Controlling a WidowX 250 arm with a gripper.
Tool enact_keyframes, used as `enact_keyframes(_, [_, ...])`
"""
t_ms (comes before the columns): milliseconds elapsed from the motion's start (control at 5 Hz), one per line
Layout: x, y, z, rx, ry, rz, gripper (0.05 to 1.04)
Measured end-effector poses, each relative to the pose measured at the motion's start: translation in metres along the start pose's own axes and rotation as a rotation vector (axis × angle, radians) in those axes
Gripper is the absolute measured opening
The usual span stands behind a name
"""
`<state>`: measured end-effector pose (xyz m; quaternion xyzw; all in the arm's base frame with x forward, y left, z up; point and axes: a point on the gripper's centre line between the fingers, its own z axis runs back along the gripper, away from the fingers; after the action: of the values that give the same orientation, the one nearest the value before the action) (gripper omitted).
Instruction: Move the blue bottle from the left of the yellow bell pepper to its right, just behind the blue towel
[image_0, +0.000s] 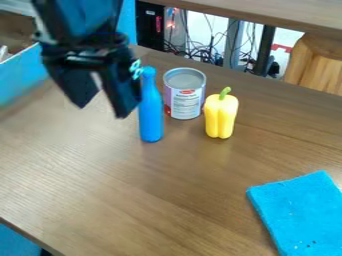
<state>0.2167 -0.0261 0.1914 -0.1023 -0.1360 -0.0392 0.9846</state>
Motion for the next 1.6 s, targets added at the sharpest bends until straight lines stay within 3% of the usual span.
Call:
enact_keyframes(200, [0.025,0.011,-0.001,0.019,-0.024,0.056,1.001])
enact_keyframes(400, [0.047,0.029,-0.008,0.100,-0.018,0.120,1.001])
enact_keyframes(600, [0.059,0.049,-0.025,0.210,0.021,0.154,1.001])
enact_keyframes(800, [0.068,0.055,-0.044,0.251,0.048,0.175,1.001])
enact_keyframes(1600, [0.093,0.041,-0.068,0.254,0.062,0.176,1.001])
